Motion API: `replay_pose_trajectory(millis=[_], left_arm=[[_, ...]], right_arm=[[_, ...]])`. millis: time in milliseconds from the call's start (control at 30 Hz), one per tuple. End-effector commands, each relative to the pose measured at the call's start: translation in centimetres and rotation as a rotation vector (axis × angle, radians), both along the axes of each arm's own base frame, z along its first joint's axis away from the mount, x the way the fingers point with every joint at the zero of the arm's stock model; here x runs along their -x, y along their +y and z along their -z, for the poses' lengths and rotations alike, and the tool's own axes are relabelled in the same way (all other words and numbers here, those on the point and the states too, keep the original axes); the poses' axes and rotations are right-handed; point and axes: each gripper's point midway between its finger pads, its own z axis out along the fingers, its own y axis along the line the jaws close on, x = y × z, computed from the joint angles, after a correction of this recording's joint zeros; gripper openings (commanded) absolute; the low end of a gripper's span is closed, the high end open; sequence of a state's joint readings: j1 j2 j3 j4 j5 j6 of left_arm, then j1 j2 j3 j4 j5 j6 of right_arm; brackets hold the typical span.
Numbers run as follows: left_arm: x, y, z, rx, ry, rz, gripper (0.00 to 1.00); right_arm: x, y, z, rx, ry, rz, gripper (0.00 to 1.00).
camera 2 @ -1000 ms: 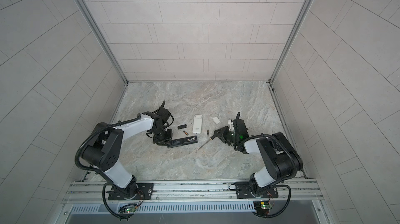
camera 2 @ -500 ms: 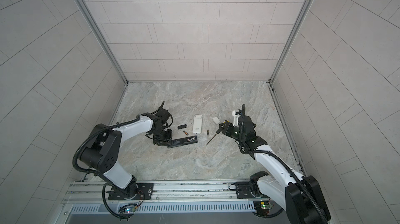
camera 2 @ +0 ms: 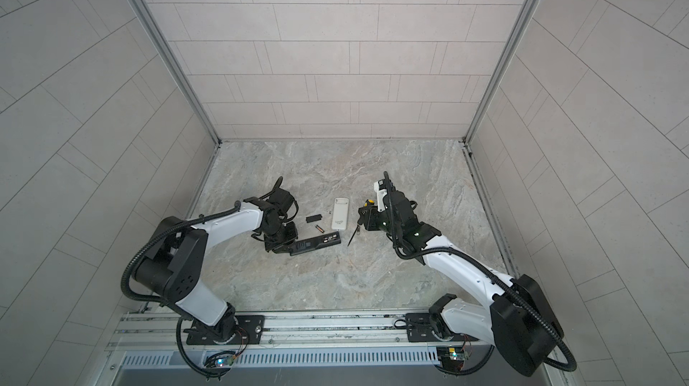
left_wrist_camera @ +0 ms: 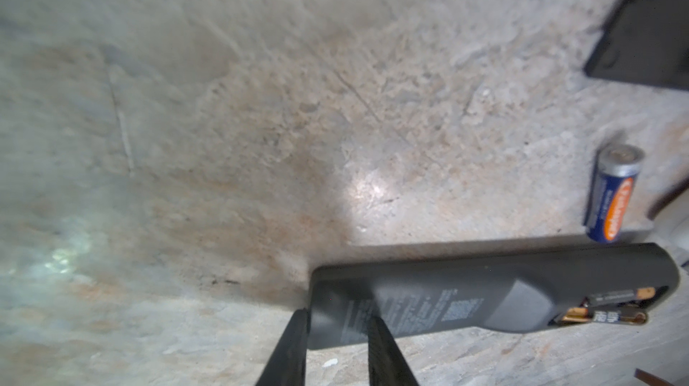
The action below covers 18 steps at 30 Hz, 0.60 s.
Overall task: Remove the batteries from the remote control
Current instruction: 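Lift the screwdriver out of the compartment with the right gripper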
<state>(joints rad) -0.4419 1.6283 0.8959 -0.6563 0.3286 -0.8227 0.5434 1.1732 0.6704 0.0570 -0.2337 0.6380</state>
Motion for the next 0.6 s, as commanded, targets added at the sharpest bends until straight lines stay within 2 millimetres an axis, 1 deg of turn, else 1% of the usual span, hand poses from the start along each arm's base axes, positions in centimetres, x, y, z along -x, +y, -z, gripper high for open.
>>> replay_pose_trajectory(millis=[0, 233, 400, 567], left_arm=[[-0.1, -5.1, 0.5, 0.190, -0.019, 0.034, 0.28], [-0.1, -5.1, 0.6, 0.193, -0.017, 0.034, 0.28], [0.1, -5.0, 0.7, 0.195, -0.016, 0.033, 0.28], [0.2, -5.0, 0.9, 0.197, -0.012, 0.032, 0.28]], right_arm=[[-1.0, 1.2, -1.8, 0.025, -0.084, -0.018, 0.00], [-2.1, 4.5, -2.5, 0.071, -0.118, -0.091, 0.00], [-3.2, 5.4, -2.8, 0.116, -0.137, -0.107, 0.00], [-3.9, 6.0, -2.1, 0.164, -0.117, -0.127, 0.00]])
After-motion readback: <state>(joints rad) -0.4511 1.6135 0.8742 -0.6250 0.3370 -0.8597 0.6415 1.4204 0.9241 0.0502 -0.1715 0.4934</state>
